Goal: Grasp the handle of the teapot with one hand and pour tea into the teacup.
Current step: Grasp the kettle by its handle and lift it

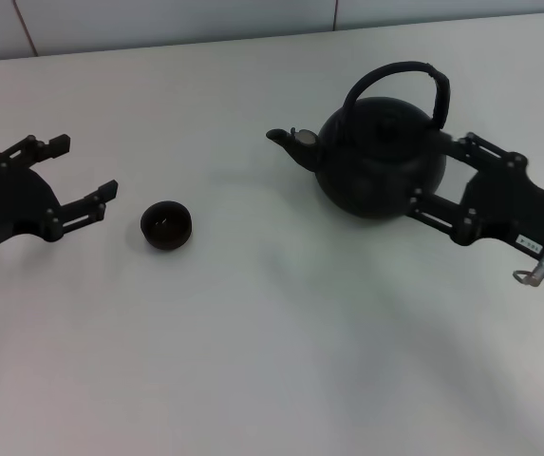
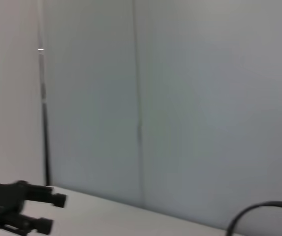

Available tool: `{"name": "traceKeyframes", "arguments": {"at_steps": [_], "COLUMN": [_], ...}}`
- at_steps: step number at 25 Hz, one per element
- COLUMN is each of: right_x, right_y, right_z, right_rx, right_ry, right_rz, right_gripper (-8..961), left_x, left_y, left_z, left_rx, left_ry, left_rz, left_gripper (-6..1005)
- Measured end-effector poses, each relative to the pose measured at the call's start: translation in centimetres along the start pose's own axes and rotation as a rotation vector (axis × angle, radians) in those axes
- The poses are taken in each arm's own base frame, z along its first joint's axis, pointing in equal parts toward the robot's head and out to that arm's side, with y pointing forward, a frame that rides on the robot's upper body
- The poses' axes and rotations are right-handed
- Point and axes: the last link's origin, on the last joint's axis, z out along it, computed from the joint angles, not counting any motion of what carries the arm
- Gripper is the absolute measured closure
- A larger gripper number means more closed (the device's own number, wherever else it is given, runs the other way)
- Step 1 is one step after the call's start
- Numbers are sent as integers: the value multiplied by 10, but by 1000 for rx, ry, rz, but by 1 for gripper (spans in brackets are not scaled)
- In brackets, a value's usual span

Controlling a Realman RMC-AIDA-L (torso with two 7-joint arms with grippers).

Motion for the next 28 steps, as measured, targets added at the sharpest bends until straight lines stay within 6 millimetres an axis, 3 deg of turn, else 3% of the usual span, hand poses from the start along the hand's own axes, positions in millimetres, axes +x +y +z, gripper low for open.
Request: {"name": "traceKeyframes", "arguments": {"at_steps": [9, 15, 28], "right_x": [10, 18, 27], "right_y": [5, -8, -30], "right_z": [-25, -34, -6], "right_rx": [160, 325, 333], "right_ry": [-77, -119, -92], "right_rz": [-38, -16, 87], "right_gripper": [231, 231, 231], "left_x": [-2, -2, -4], "left_y": [-2, -3, -3], "left_z": [0, 1, 0], "left_rx": [16, 21, 22], "left_ry": [-15, -19, -25], "left_rz": [-1, 2, 1], "left_gripper": [178, 178, 179]}}
